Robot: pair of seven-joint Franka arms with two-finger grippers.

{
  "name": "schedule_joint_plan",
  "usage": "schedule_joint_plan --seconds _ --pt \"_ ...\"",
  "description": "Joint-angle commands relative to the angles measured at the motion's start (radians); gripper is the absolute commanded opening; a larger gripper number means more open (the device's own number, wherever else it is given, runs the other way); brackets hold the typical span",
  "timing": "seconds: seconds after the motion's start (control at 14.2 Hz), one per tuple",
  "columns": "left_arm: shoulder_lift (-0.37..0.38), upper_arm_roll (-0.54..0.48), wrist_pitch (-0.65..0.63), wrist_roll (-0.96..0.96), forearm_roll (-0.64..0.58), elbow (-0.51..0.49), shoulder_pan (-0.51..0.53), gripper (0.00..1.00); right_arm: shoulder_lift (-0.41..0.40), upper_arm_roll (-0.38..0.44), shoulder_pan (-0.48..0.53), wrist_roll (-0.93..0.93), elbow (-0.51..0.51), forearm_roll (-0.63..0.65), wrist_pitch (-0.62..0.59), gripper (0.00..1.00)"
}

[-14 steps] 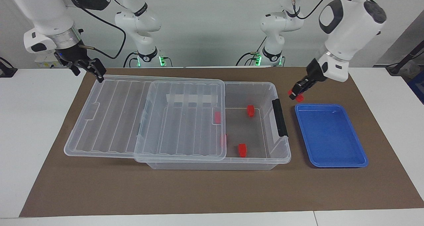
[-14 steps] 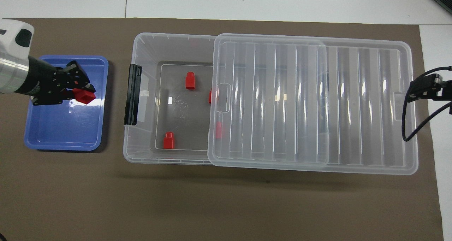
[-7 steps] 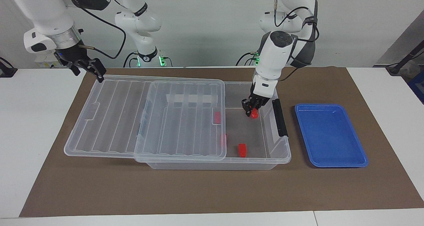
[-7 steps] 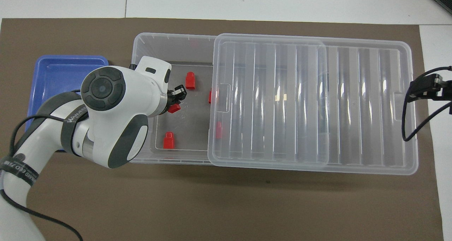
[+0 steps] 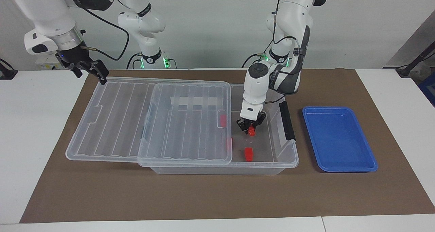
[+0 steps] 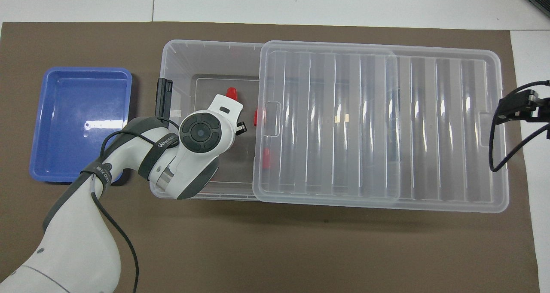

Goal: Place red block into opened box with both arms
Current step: 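Carry the red block into the open box with the left gripper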

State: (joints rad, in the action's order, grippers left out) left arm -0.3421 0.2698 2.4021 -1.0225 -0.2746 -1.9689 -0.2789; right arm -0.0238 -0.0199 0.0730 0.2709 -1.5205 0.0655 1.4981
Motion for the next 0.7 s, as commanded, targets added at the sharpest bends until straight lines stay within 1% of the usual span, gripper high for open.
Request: schedule_joint_plan --seconds 0.0,0.28,0.35,0.49,0.56,0.63 --pt "0.012 -0.015 0.014 -0.027 -0.035 -0.014 -0.011 0.0 0.004 -0.006 0.01 -0.018 -0.004 -0.004 -0.001 1.0" --pt "0.011 -0.014 0.02 -0.024 -0.037 -0.011 -0.01 0.01 0.004 -0.006 0.01 -0.018 -0.004 -0.004 0.001 1.0" --pt "0.009 -0.014 0.023 -0.024 -0.037 -0.011 -0.008 0.12 0.004 -0.006 0.01 -0.018 -0.004 -0.004 0.001 1.0" --pt "0.006 -0.014 0.025 -0.022 -0.037 -0.011 -0.005 0.24 0.004 -0.006 0.01 -0.018 -0.004 -0.004 0.001 1.0" --pt "0.006 -0.014 0.026 -0.021 -0.037 -0.008 -0.003 0.38 0.004 -0.006 0.01 -0.018 -0.004 -0.004 0.001 1.0" --pt "0.006 -0.014 0.025 -0.021 -0.037 -0.007 -0.003 0.42 0.004 -0.006 0.01 -0.018 -0.004 -0.004 0.001 1.0"
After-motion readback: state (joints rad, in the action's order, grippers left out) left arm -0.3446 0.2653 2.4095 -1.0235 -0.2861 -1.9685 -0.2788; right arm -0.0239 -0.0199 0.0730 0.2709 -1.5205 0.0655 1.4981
